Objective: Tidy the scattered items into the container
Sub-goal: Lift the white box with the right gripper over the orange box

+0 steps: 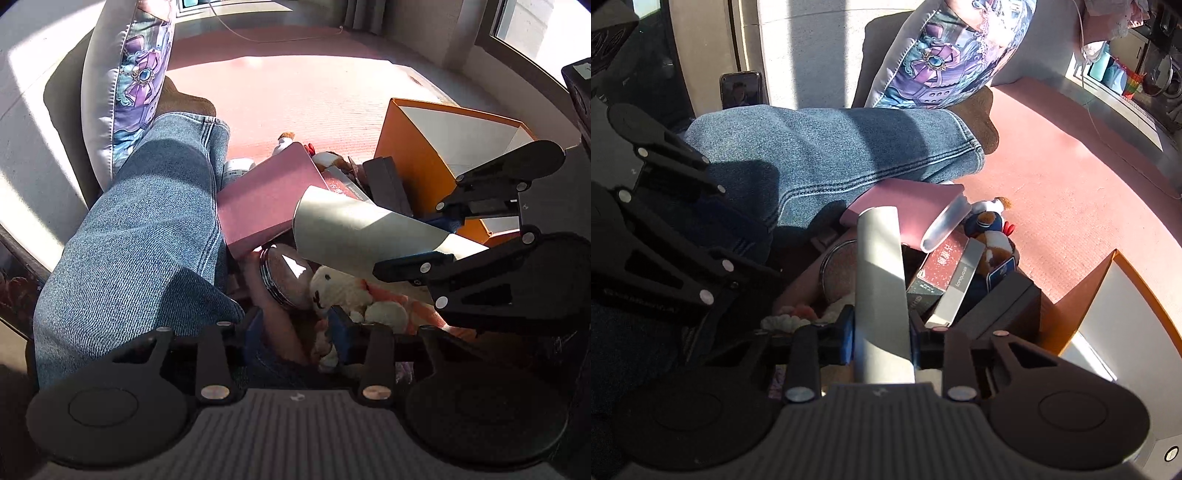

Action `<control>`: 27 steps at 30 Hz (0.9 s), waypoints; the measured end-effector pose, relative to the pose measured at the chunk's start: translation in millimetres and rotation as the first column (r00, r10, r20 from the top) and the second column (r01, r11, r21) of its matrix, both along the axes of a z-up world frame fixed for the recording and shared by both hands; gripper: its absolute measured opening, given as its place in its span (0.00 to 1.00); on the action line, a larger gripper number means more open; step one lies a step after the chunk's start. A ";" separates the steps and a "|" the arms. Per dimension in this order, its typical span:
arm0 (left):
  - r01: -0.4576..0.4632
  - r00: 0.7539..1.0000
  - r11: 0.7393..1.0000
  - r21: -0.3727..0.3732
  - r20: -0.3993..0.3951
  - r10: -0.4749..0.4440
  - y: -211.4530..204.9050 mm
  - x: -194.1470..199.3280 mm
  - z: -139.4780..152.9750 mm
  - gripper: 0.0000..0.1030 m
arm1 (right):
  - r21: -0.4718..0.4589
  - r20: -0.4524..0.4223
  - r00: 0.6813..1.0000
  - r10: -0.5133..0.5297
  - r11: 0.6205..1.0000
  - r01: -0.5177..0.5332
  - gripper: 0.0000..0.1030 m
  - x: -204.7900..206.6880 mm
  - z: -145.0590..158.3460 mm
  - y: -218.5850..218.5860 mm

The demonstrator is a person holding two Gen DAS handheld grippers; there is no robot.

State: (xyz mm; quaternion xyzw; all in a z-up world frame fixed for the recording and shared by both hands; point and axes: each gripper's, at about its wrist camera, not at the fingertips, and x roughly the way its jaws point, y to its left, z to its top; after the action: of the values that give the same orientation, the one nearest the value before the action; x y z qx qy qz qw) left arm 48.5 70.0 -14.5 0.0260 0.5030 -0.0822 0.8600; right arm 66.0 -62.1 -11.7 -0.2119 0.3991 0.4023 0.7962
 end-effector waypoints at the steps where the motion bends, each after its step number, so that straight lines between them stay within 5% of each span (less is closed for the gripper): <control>1: -0.002 1.000 1.000 -0.006 -0.001 0.002 0.3 0.4 0.2 0.45 | 0.015 -0.008 1.000 -0.006 1.000 0.007 0.30 -0.3 2.8 -3.2; 7: -0.031 0.999 0.999 -0.042 -0.007 0.031 3.3 3.5 1.3 0.45 | 0.177 -0.081 0.992 -0.094 0.978 0.108 0.30 3.4 41.5 -41.8; 12: -0.029 1.000 0.998 -0.053 0.009 0.030 0.3 4.9 3.6 0.45 | 0.304 -0.114 0.957 -0.268 0.908 0.290 0.30 17.2 71.9 -87.0; 16: -0.026 0.999 0.998 -0.053 0.021 0.027 -3.3 7.1 4.3 0.45 | 0.354 -0.144 0.874 -0.464 0.801 0.483 0.30 35.3 76.4 -131.2; 20: -0.028 0.999 0.998 -0.048 0.021 0.030 -8.5 10.2 2.5 0.45 | 0.306 -0.184 0.782 -0.595 0.721 0.621 0.30 55.7 54.0 -158.0; 27: -0.011 1.000 0.999 -0.037 0.003 0.011 -18.4 12.2 -1.0 0.45 | 0.205 -0.390 0.635 -0.667 0.610 0.766 0.30 95.4 -14.9 -165.5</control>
State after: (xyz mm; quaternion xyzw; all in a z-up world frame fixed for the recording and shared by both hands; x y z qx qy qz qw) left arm 60.7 51.5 -15.5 0.0075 0.5001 -0.0865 0.8616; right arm 161.4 -227.5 -26.5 0.1716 0.4779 0.1356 0.8507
